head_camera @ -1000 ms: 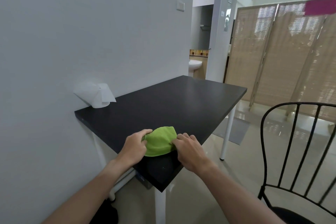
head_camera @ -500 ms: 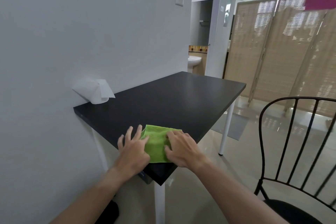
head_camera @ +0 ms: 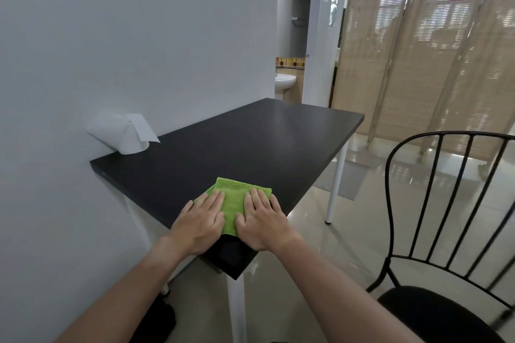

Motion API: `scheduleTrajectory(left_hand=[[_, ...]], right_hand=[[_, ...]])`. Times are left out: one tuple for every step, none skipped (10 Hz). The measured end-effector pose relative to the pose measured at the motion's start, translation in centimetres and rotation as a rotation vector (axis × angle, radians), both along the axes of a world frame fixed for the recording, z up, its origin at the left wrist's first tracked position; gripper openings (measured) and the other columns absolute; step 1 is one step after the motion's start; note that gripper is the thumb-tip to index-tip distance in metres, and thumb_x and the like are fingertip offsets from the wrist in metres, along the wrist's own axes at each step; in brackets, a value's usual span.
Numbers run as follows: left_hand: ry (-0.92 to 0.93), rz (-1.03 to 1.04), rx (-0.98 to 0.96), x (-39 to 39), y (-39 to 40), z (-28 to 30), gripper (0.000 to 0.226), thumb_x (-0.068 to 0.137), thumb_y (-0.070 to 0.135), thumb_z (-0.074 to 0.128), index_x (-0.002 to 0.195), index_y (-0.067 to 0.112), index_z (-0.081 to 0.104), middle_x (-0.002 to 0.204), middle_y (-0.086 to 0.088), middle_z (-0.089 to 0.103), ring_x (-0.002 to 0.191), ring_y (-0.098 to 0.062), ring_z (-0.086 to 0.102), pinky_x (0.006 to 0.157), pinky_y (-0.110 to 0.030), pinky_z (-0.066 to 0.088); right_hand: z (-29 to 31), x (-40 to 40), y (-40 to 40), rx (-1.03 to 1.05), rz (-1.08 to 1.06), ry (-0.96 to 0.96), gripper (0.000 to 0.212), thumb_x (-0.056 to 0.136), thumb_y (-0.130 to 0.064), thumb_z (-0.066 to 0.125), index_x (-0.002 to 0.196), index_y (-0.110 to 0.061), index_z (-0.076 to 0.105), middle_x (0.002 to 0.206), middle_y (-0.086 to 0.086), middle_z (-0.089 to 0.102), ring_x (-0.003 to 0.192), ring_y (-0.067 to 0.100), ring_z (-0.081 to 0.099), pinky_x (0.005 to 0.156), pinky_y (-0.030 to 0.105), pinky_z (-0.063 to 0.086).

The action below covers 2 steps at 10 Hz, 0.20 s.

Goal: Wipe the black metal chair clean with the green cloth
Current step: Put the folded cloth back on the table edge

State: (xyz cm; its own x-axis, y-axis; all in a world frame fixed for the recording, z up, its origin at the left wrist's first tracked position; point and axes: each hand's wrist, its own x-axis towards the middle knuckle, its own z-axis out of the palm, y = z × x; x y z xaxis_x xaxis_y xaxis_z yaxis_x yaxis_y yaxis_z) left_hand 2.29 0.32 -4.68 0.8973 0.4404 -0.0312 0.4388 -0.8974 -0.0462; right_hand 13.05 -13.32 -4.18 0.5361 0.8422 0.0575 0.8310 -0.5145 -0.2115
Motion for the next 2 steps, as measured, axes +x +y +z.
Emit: scheduleTrajectory(left_hand=[[0.006, -0.025, 0.092, 0.1, -0.2, -0.7, 0.101, 0.07, 0.047, -0.025, 0.157, 0.01, 0.01, 0.167, -0.001, -0.001, 0.153, -0.023, 0.003, 0.12, -0.048, 0.015], [-0.057, -0.013, 0.161, -0.2, 0.5, -0.7, 0.082, 0.087, 0.039, -0.011, 0.151, 0.005, 0.027, 0.166, -0.007, 0.008, 0.15, -0.033, 0.014, 0.116, -0.055, 0.023]], right_hand=[[0.1, 0.0, -0.4, 0.039, -0.004, 0.014, 0.069, 0.101, -0.044, 0.021, 0.155, -0.004, 0.007, 0.165, 0.011, 0.002, 0.152, 0.021, -0.003, 0.122, 0.044, -0.006], [-0.1, -0.6, -1.9, 0.217, -0.028, 0.052, 0.071, 0.101, -0.049, 0.025, 0.154, -0.003, 0.015, 0.164, 0.012, 0.009, 0.152, 0.021, 0.0, 0.122, 0.043, -0.006]])
